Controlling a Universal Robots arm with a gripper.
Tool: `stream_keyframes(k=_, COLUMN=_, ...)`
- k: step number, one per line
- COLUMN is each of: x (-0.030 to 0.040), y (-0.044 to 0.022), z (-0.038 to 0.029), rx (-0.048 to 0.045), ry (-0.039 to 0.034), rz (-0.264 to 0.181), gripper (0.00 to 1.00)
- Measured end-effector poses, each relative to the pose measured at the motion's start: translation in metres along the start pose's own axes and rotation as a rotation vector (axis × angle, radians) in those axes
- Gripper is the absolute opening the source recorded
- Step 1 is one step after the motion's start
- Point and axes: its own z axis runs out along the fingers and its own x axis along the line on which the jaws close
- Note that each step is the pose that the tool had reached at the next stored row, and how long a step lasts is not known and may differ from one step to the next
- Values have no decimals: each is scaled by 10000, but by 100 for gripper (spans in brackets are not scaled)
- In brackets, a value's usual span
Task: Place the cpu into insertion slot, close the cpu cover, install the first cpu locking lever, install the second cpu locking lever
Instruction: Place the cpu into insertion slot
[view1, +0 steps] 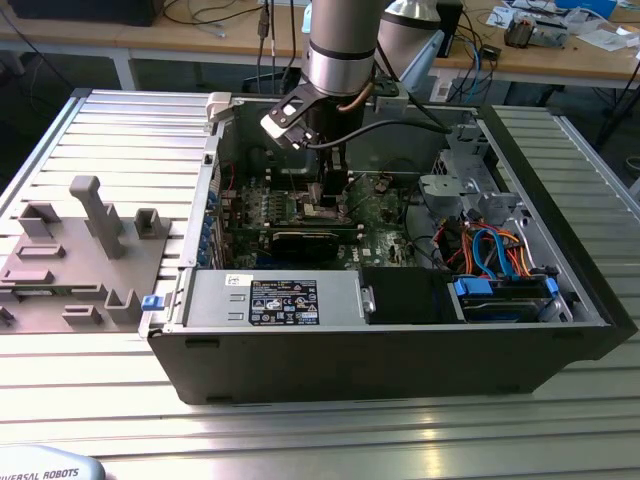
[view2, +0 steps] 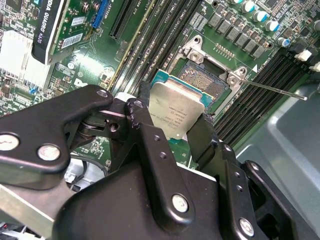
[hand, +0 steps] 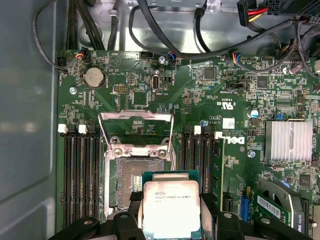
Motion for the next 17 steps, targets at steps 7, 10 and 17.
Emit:
stream_keyframes(k=7, x=0, y=0, z=2, rx=1, ry=-1, rz=48, gripper=54)
stream_keyframes(k=10, x=0, y=0, z=3, rx=1, ry=0, rz=70, gripper=54)
stream_keyframes(k=17, x=0, y=0, z=4, rx=3, ry=1, rz=109, gripper=54)
